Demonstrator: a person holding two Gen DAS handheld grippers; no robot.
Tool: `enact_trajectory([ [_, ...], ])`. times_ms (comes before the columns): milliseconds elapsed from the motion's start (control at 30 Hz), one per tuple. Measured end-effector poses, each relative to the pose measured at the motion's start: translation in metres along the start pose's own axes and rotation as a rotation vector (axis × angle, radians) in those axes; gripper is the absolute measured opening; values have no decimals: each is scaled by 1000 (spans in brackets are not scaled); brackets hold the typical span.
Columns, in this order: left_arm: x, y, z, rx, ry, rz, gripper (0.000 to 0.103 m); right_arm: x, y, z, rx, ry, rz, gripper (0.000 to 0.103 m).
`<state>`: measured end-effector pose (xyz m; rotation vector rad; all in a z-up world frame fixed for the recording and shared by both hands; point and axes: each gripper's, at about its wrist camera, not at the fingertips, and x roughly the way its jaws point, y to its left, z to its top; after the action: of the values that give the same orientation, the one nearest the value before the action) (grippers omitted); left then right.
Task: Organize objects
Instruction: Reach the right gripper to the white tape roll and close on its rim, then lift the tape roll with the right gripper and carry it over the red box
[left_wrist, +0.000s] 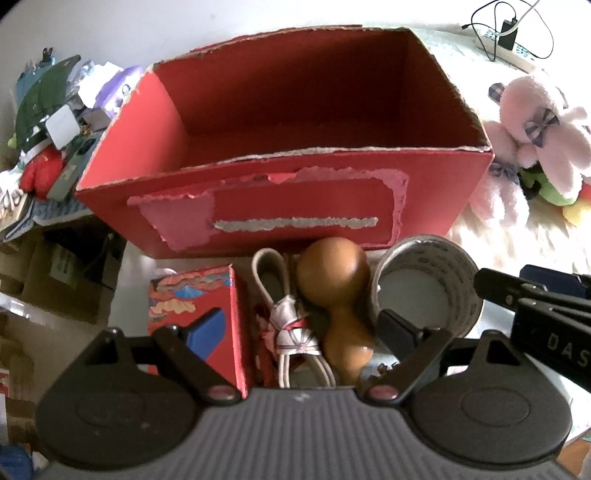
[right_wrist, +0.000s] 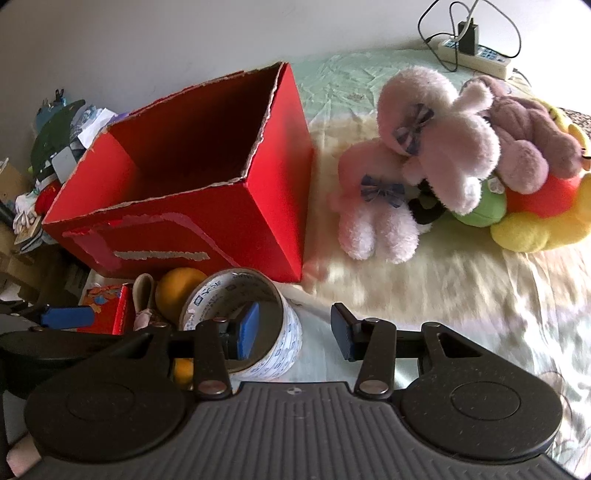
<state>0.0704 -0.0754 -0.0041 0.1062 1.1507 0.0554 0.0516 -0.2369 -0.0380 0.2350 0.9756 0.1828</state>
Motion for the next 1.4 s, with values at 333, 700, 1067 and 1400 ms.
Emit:
enact_trajectory([
  [333, 5, -9, 3, 3, 29, 11, 76, 20, -7, 6, -8, 67, 45, 37],
  [700, 18, -16, 6, -31, 88, -97, 49, 32, -20, 8, 38, 122, 151, 14],
  [1067, 13, -38, 6, 33, 87, -164, 14, 11, -39, 7, 56, 113, 148, 13],
  [1400, -15, -75, 11, 162, 13, -219, 13, -32, -61, 13, 62, 14, 99, 14],
])
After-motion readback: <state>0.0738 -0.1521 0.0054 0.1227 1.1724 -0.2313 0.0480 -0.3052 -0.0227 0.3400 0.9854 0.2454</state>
